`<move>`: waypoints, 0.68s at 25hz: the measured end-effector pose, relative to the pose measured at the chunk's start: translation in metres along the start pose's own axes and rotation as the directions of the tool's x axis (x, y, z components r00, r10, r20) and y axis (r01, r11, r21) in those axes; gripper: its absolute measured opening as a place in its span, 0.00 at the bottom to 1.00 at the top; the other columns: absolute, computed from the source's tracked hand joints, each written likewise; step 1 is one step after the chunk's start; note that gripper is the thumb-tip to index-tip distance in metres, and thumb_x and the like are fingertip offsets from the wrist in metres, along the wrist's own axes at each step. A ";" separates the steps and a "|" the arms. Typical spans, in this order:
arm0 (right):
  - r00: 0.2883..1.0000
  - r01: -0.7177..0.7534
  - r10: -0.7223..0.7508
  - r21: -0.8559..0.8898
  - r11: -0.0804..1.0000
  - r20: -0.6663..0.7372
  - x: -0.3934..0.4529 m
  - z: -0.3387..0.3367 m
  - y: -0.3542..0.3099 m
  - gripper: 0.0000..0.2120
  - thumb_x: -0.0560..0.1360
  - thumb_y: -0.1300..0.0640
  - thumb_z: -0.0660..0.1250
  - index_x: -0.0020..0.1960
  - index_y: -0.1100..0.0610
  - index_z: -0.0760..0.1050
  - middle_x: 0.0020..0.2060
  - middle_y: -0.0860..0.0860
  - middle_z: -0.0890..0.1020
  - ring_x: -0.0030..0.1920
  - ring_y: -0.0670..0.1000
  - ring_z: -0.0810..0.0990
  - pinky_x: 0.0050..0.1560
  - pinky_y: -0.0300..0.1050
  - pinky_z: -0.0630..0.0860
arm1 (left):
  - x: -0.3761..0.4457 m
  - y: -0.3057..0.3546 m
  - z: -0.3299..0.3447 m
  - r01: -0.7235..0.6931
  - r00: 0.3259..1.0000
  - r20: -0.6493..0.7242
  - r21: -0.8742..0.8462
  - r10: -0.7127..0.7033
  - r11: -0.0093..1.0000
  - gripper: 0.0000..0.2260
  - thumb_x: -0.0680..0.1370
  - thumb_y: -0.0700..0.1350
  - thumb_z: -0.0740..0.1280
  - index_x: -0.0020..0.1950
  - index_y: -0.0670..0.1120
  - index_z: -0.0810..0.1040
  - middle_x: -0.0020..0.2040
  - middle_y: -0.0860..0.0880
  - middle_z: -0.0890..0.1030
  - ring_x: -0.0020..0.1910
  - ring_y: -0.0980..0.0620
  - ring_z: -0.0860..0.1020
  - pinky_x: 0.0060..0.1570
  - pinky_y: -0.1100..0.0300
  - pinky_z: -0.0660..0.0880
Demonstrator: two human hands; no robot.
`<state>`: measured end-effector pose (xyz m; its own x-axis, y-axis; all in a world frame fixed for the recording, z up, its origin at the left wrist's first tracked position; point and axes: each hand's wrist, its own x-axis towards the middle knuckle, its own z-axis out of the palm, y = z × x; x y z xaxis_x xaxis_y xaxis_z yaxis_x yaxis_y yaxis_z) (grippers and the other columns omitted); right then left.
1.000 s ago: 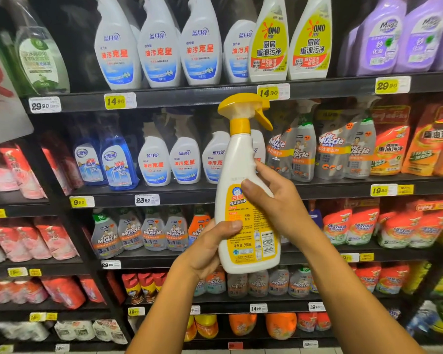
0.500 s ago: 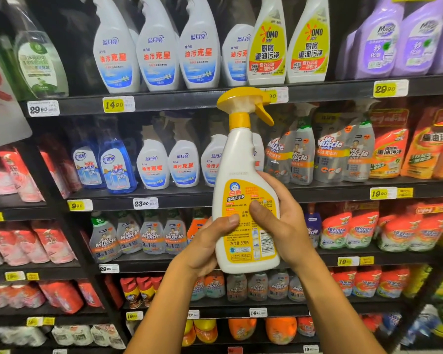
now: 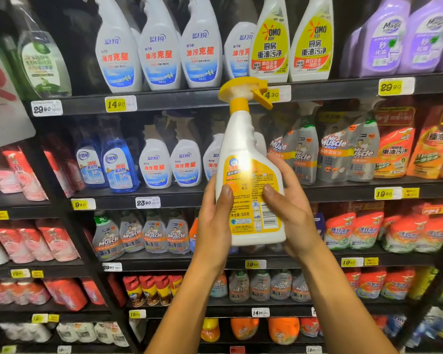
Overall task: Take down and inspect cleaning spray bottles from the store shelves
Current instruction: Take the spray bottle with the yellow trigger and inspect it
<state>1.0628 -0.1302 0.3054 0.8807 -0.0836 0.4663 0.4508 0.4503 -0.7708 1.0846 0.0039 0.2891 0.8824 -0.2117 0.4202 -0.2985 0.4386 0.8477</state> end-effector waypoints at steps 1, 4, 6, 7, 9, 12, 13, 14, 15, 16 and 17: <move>1.000 0.005 -0.005 0.006 1.000 0.001 -0.001 0.002 0.000 0.29 0.75 0.62 0.64 0.75 0.55 0.64 0.63 0.58 0.80 0.59 0.60 0.82 0.54 0.51 0.81 | 0.001 0.000 0.000 -0.001 1.000 -0.004 -0.019 0.001 1.000 0.21 0.79 0.55 0.64 0.72 0.58 0.69 0.63 0.51 0.81 0.59 0.49 0.81 0.48 0.59 0.80; 0.997 -0.033 0.034 0.017 0.999 -0.069 0.002 0.010 -0.004 0.29 0.74 0.63 0.68 0.74 0.54 0.67 0.62 0.58 0.81 0.58 0.60 0.83 0.52 0.52 0.82 | 0.004 0.007 0.000 0.053 0.998 0.017 -0.086 -0.052 0.995 0.25 0.79 0.51 0.63 0.76 0.57 0.62 0.68 0.51 0.77 0.62 0.51 0.80 0.51 0.59 0.80; 0.988 -0.099 0.103 0.035 0.994 -0.118 0.005 0.014 -0.009 0.25 0.76 0.62 0.67 0.72 0.53 0.69 0.58 0.56 0.83 0.55 0.60 0.84 0.49 0.53 0.83 | 0.005 0.016 -0.001 0.087 0.995 0.053 -0.087 -0.082 0.992 0.24 0.79 0.48 0.63 0.75 0.57 0.65 0.65 0.49 0.79 0.59 0.48 0.81 0.47 0.56 0.81; 0.982 -0.131 0.137 0.050 0.990 -0.134 0.007 0.016 -0.013 0.24 0.77 0.62 0.66 0.72 0.53 0.69 0.58 0.57 0.84 0.54 0.60 0.85 0.48 0.54 0.83 | 0.006 0.021 -0.001 0.101 0.993 0.070 -0.065 -0.097 0.993 0.23 0.78 0.48 0.63 0.73 0.57 0.67 0.63 0.49 0.81 0.57 0.48 0.82 0.43 0.55 0.81; 0.967 -0.189 0.203 0.100 0.977 -0.155 0.012 0.020 -0.019 0.22 0.78 0.63 0.64 0.71 0.56 0.69 0.57 0.60 0.83 0.52 0.61 0.85 0.46 0.56 0.83 | 0.008 0.034 0.000 0.152 0.985 0.085 -0.013 -0.151 0.988 0.18 0.78 0.50 0.61 0.68 0.58 0.72 0.57 0.49 0.84 0.50 0.47 0.85 0.32 0.53 0.81; 0.942 -0.241 0.269 0.152 0.959 -0.199 0.022 0.028 -0.027 0.21 0.79 0.64 0.63 0.71 0.60 0.69 0.56 0.63 0.83 0.48 0.60 0.85 0.44 0.55 0.83 | 0.016 0.047 0.000 0.262 0.960 0.099 0.012 -0.262 0.965 0.12 0.82 0.50 0.59 0.64 0.54 0.74 0.51 0.48 0.85 0.43 0.47 0.85 0.26 0.54 0.79; 0.938 -0.249 0.276 0.149 0.957 -0.210 0.025 0.030 -0.029 0.21 0.79 0.65 0.63 0.72 0.61 0.68 0.57 0.63 0.82 0.48 0.60 0.85 0.44 0.54 0.83 | 0.019 0.050 0.000 0.285 0.953 0.101 0.018 -0.285 0.958 0.11 0.82 0.50 0.59 0.64 0.53 0.73 0.50 0.48 0.86 0.42 0.47 0.85 0.26 0.54 0.78; 0.934 -0.255 0.281 0.140 0.957 -0.219 0.028 0.031 -0.031 0.21 0.79 0.65 0.63 0.72 0.62 0.67 0.58 0.63 0.82 0.48 0.60 0.85 0.44 0.53 0.83 | 0.022 0.053 0.000 0.300 0.948 0.101 0.019 -0.301 0.954 0.11 0.82 0.50 0.59 0.63 0.52 0.73 0.49 0.48 0.86 0.40 0.47 0.85 0.25 0.54 0.78; 0.931 -0.263 0.287 0.127 0.956 -0.227 0.030 0.033 -0.033 0.21 0.79 0.65 0.62 0.72 0.63 0.67 0.58 0.64 0.81 0.47 0.60 0.84 0.44 0.53 0.83 | 0.024 0.054 0.000 0.311 0.945 0.101 0.016 -0.311 0.950 0.11 0.83 0.50 0.59 0.63 0.51 0.73 0.48 0.48 0.86 0.40 0.47 0.85 0.25 0.54 0.78; 0.927 -0.271 0.290 0.110 0.956 -0.236 0.032 0.033 -0.034 0.20 0.79 0.65 0.62 0.71 0.64 0.67 0.57 0.64 0.81 0.46 0.60 0.84 0.44 0.53 0.82 | 0.026 0.054 0.000 0.319 0.943 0.101 0.014 -0.319 0.948 0.10 0.83 0.50 0.59 0.62 0.51 0.73 0.47 0.48 0.86 0.39 0.47 0.85 0.25 0.54 0.78; 0.925 -0.278 0.292 0.092 0.956 -0.244 0.033 0.033 -0.035 0.18 0.79 0.65 0.62 0.69 0.64 0.69 0.56 0.65 0.82 0.45 0.59 0.84 0.44 0.53 0.82 | 0.027 0.054 0.000 0.324 0.941 0.099 0.014 -0.324 0.946 0.10 0.83 0.50 0.59 0.62 0.51 0.73 0.47 0.48 0.86 0.39 0.47 0.85 0.25 0.54 0.78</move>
<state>1.0716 -0.1196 0.3624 0.9816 -0.1628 0.0999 0.1729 0.5355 -0.8266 1.0922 0.0219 0.3457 0.8909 -0.4277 0.1528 -0.0011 0.3343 0.9425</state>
